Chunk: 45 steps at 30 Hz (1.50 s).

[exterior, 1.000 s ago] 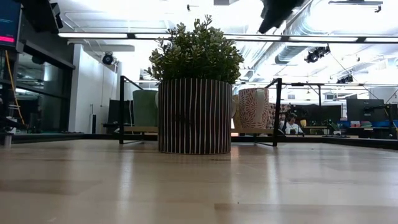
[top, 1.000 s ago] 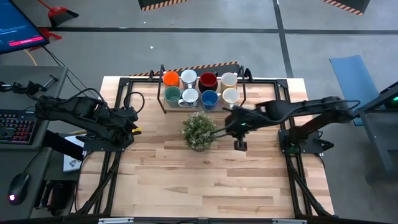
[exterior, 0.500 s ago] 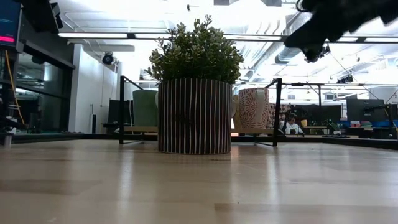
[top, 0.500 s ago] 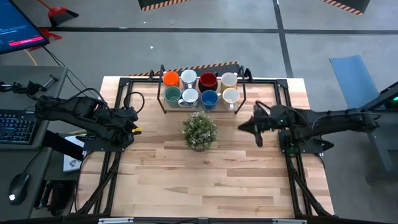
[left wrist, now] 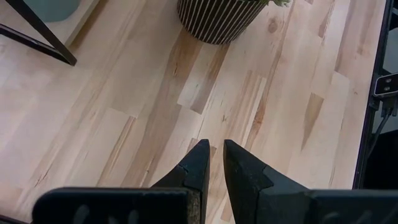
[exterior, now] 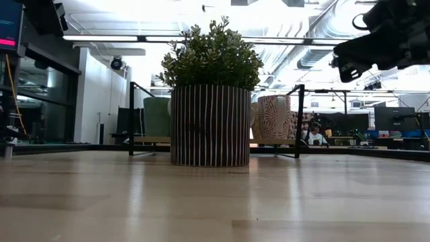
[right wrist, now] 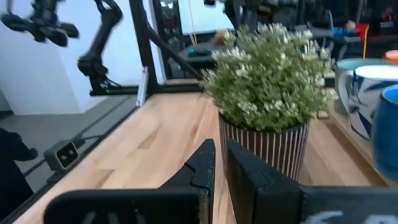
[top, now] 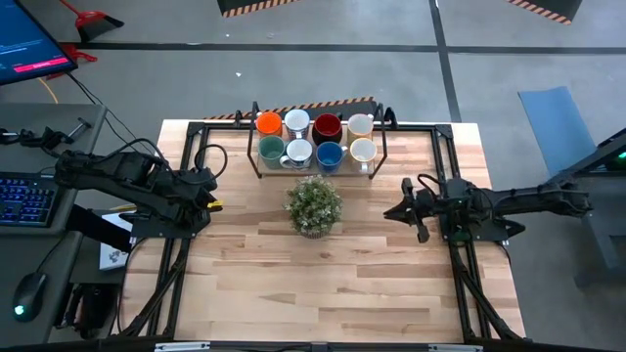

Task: Place coffee mugs
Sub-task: Return to Home Position

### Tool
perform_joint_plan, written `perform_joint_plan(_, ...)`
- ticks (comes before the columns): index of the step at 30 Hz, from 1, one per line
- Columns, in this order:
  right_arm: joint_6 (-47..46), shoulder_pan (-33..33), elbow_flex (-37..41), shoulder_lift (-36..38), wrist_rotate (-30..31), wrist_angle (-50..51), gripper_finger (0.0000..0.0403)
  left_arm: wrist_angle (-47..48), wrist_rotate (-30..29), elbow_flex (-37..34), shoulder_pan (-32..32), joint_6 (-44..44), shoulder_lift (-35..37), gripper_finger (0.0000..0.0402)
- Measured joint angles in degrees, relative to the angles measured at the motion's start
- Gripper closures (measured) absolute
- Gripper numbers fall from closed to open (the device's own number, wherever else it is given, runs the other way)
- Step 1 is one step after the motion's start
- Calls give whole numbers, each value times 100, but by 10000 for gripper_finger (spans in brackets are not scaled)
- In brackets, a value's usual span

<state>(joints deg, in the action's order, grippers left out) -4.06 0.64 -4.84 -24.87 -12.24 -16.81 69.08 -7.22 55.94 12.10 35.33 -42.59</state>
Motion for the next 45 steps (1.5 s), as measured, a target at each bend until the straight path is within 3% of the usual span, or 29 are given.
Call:
perform_joint_plan(14, 394, -2, 412, 562, 189, -515, 384, 2, -2, 0, 0, 0, 0, 367)
perform_joint_plan(32, 412, 0, 428, 656, 294, -478, 384, 2, -1, 0, 0, 0, 0, 367)
perform_joint_plan(42, 240, 0, 430, 2367, 731, 1249, 384, 1, -2, 0, 0, 0, 0, 367)
perform_joint_plan(45, 240, 0, 433, 2486, 758, 1516, 384, -2, -2, 0, -2, 0, 0, 367)
